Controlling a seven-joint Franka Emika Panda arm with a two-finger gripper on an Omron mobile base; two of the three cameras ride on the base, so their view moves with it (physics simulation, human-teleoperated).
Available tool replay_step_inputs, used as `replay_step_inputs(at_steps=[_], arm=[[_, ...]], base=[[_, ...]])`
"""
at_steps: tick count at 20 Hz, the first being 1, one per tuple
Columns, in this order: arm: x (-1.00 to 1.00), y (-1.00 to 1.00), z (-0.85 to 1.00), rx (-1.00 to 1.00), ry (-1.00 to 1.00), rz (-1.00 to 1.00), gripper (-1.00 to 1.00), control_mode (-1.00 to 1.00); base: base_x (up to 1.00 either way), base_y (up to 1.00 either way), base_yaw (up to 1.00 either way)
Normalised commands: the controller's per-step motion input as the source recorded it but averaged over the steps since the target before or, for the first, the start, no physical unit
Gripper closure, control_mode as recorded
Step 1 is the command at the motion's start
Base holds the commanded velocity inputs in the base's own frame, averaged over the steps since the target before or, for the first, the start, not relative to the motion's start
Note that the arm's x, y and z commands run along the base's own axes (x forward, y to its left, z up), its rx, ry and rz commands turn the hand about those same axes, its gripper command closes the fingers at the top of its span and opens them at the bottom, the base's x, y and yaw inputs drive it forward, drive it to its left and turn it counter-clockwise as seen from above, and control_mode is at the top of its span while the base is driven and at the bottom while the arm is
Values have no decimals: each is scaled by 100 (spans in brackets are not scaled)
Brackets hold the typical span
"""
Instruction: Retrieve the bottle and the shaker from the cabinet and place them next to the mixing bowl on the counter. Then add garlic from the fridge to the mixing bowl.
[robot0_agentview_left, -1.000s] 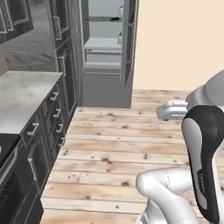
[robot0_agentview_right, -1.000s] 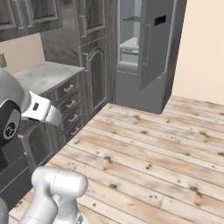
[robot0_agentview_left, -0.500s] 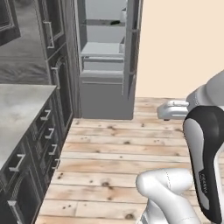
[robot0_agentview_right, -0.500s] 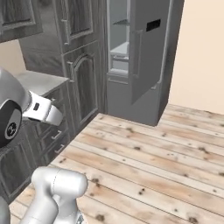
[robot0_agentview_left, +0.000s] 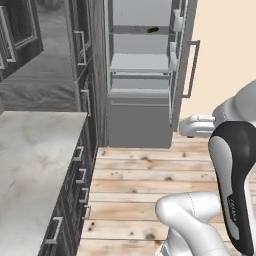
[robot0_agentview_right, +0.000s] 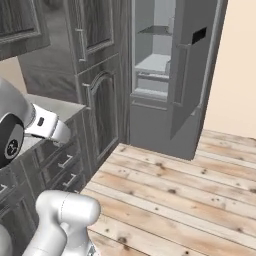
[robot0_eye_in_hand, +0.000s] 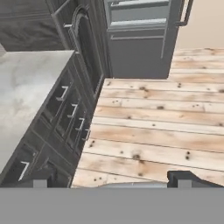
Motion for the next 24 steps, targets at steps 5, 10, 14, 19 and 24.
replay_step_inputs(at_steps=[5,10,14,19,24], arm=[[0,0,0,0,0,0,-100,100],[0,0,0,0,0,0,-100,100],[0,0,0,0,0,0,-100,100],[0,0,0,0,0,0,-100,100],[0,0,0,0,0,0,-100,100]], base=[[100,16,-5],[100,10,-16],[100,24,-20],[100,40,-11],[100,19,-16]])
